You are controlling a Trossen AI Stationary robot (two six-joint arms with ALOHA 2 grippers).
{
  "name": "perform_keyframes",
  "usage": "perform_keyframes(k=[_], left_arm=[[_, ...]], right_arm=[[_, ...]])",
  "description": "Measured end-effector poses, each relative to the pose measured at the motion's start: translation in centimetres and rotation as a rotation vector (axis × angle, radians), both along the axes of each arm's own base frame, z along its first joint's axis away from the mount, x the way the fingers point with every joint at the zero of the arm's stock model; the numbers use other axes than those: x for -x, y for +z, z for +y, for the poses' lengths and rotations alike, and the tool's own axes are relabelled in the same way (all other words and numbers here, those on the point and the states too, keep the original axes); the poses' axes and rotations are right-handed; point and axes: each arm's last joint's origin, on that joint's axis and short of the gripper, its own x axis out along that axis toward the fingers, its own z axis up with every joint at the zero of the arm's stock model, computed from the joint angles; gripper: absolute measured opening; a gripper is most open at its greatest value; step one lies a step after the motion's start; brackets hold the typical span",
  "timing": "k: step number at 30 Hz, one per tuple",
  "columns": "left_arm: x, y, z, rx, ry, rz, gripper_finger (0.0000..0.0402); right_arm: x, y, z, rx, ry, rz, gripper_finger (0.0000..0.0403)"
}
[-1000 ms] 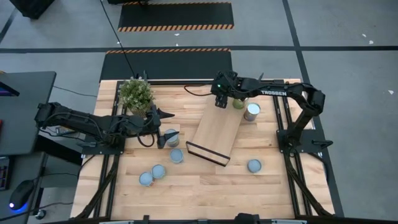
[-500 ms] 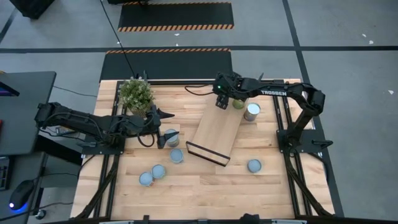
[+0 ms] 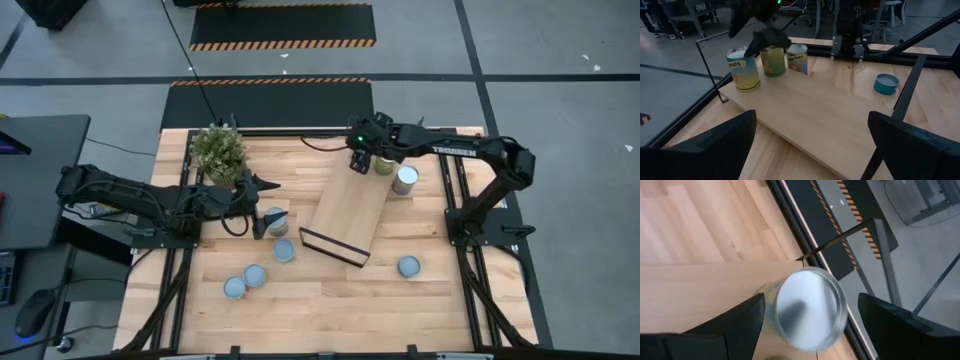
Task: Pick and place cans onto a shelf
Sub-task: Adjust the canned goods on the shelf
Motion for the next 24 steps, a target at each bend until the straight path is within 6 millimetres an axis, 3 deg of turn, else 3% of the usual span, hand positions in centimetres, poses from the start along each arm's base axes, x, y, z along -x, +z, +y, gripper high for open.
perform_keyframes(k=[7,11,18,24], left_arm=[[0.0,-0.1,0.0,0.005,0.002,0.012,0.0389],[0.0,-0.1,0.0,0.015,0.005,0.011,0.0389],[0.1,-0.2,0.0,0.029,0.009,0.008,0.0389],[0.0,-0.2,0.0,0.029,0.009,0.007,0.0389]], right_arm=[[1.9,3.1,4.4,-0.03,0.069,-0.041,0.0325],[3.7,3.6,6.1,-0.037,0.007,-0.033,0.0325],[7.1,-0.1,7.1,-0.091,-0.091,0.04,0.0325],[8.9,-2.4,7.2,-0.021,-0.148,0.104,0.0325]])
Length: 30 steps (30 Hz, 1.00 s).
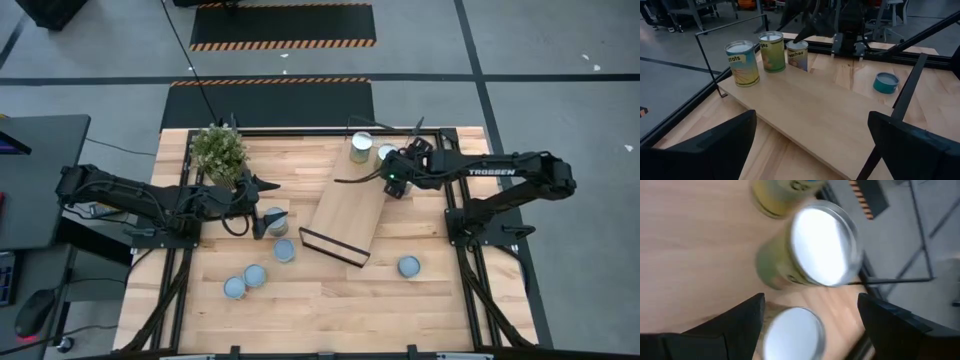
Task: Pick and place cans onto a shelf
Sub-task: Adjust the canned goods on the shelf, then put the canned peaches on the shelf
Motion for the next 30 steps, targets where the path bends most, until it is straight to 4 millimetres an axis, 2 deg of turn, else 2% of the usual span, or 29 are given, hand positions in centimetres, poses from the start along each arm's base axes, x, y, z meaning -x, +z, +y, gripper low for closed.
perform_keyframes(k=[7,16,21,26,30], left_arm=[[0.0,0.0,0.0,0.0,0.0,-0.001,0.0389],[0.0,0.0,0.0,0.0,0.0,0.0,0.0389],[0.0,-0.1,0.0,-0.001,0.0,0.007,0.0389],[0.0,-0.1,0.0,0.003,0.001,0.01,0.0389],[0.1,-0.3,0.0,0.02,0.007,0.021,0.0389]], right_arm=[[0.3,-1.7,-1.3,0.119,0.004,0.081,0.0325],[0.4,-1.7,-3.6,0.156,-0.001,0.092,0.0325],[0.9,-0.7,-2.8,0.1,0.012,0.09,0.0325],[1.8,1.0,-1.4,-0.013,0.042,-0.11,0.0325],[3.6,0.7,-0.5,-0.097,0.041,-0.202,0.0325]])
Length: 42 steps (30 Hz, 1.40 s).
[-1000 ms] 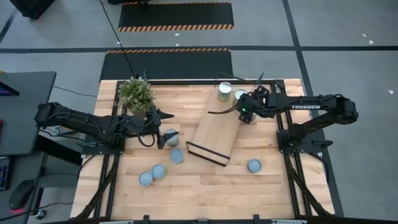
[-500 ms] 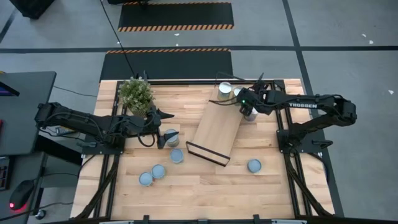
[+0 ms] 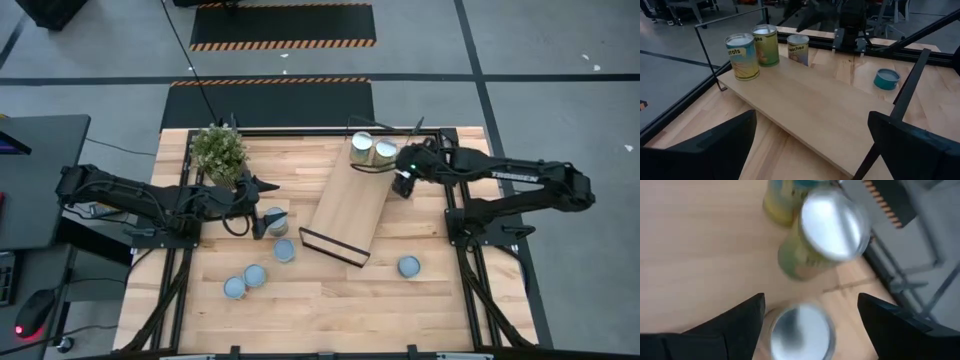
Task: Pick and place cans onto a shelf
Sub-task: Put the canned peaches on the shelf
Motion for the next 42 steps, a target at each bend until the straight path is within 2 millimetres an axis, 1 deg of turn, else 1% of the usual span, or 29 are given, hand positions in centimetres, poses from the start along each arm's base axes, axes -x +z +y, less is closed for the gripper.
perform_keyframes(k=[5,9,12,16,19,23,28,31,36,39,42], left_arm=[[0.0,0.0,0.0,0.006,0.002,0.003,0.0389],[0.0,0.0,0.0,0.007,0.002,-0.003,0.0389],[0.0,0.1,0.0,0.007,0.003,-0.008,0.0389],[0.0,0.1,0.0,0.007,0.002,-0.008,0.0389],[0.0,0.0,0.0,0.001,0.001,-0.006,0.0389],[0.0,0.0,0.0,0.0,0.0,-0.005,0.0389],[0.0,0.0,0.0,0.0,0.0,-0.005,0.0389],[0.0,0.0,0.0,-0.001,0.0,-0.005,0.0389],[0.0,0.0,0.0,-0.001,0.0,-0.004,0.0389],[0.0,0.0,0.0,-0.002,0.0,-0.004,0.0389],[0.0,0.0,0.0,-0.002,0.0,-0.004,0.0389]], right_arm=[[2.3,-1.0,1.2,-0.069,-0.007,0.019,0.0329],[3.2,-1.0,1.7,-0.163,0.021,0.017,0.0345],[2.9,-1.0,1.7,-0.203,0.063,0.012,0.0363],[2.4,-1.9,0.7,-0.243,0.027,0.064,0.0389],[1.9,-2.3,-0.1,-0.308,0.004,0.128,0.0398],[0.9,-1.4,-0.6,-0.336,-0.013,0.21,0.0397],[0.2,0.7,-0.6,-0.286,-0.047,0.271,0.0397],[0.0,1.0,-1.1,-0.343,-0.073,0.3,0.0397],[-0.2,-0.2,-2.4,-0.395,-0.022,0.452,0.0399],[-0.6,-1.1,-3.4,-0.412,0.011,0.513,0.0399],[-1.1,-1.9,-4.3,-0.425,0.026,0.535,0.0399]])
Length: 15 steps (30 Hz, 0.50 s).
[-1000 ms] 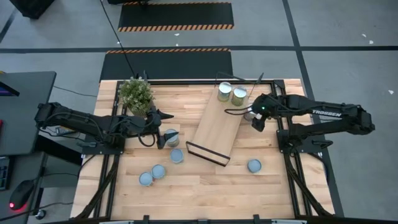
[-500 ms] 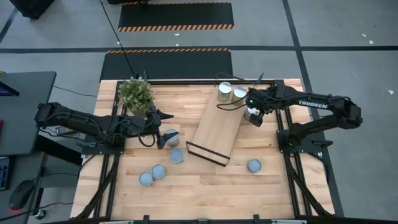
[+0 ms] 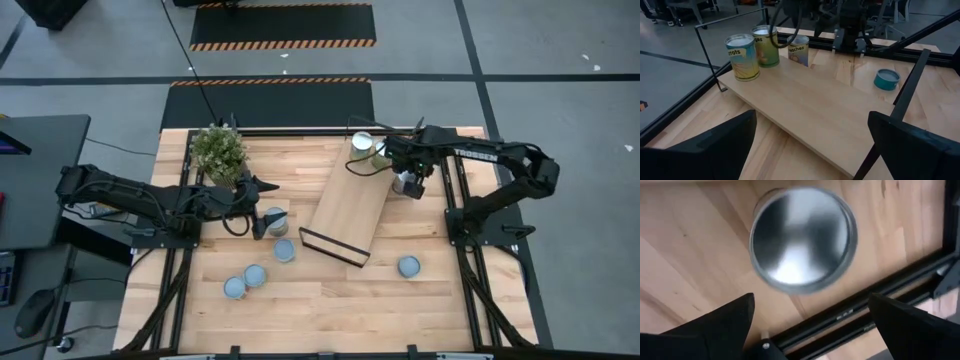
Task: Pick and place cans onto a shelf
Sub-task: Put the canned peaches on the shelf
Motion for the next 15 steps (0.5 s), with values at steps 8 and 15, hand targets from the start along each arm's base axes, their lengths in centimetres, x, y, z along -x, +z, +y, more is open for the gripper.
perform_keyframes(k=[8,15], left_arm=[[0.0,0.0,0.0,-0.001,0.0,0.004,0.0389],[0.0,0.0,0.0,-0.001,0.0,0.003,0.0389]], right_arm=[[-1.1,-1.5,-1.3,-0.025,0.067,0.001,0.04],[-2.3,-2.6,-1.6,-0.056,0.125,-0.024,0.0399]])
